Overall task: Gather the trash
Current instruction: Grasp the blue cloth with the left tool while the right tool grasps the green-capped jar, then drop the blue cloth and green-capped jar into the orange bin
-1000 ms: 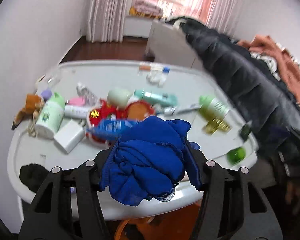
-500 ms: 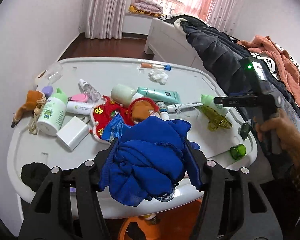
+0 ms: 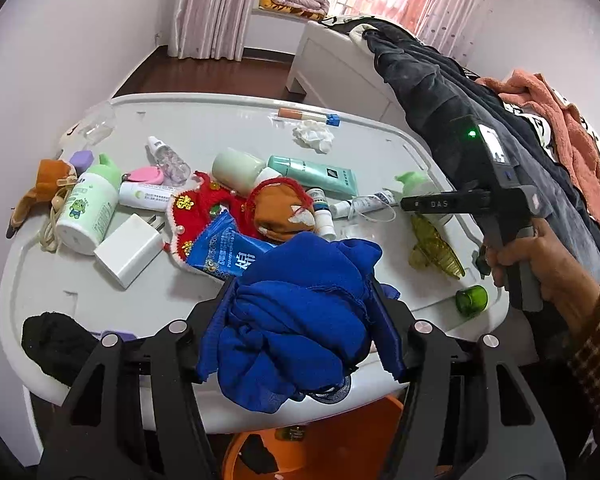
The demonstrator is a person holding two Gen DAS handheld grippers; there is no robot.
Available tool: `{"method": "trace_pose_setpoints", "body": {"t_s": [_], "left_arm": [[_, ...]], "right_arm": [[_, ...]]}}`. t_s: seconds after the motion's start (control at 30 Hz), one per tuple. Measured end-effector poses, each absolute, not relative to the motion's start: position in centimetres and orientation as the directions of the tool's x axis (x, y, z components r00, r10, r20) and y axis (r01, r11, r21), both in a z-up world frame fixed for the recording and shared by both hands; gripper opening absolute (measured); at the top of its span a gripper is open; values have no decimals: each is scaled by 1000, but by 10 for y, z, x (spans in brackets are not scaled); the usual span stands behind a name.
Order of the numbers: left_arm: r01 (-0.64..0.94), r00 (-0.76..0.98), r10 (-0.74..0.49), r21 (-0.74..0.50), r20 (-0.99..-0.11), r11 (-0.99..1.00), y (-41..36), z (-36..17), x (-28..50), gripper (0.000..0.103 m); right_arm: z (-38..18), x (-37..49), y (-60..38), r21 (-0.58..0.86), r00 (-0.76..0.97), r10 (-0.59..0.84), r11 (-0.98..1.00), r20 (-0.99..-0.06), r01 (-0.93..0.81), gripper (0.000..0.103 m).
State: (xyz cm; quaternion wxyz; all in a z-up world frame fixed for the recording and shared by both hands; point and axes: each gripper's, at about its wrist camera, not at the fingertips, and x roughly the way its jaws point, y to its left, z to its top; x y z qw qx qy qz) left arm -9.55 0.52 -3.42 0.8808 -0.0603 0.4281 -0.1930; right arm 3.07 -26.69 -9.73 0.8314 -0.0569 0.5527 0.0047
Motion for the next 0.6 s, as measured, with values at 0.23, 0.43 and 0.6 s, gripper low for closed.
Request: {"method": "trace_pose_setpoints", "body": {"t_s": [0.23, 0.43, 0.6], "left_arm": [[306, 554, -395, -262, -733, 915, 5, -27, -107, 60], [351, 464, -416, -269, -782, 897, 6, -20, -164, 60], [328, 299, -407, -307, -863, 893, 13, -55, -210, 61]], "right_arm": [[-32, -13, -248, -19, 519, 46, 993, -853, -119, 47], [-4, -124, -197, 97, 517, 234, 956, -823, -277, 47], [-50, -203, -172, 198, 354, 319, 920, -879, -338, 47]]}}
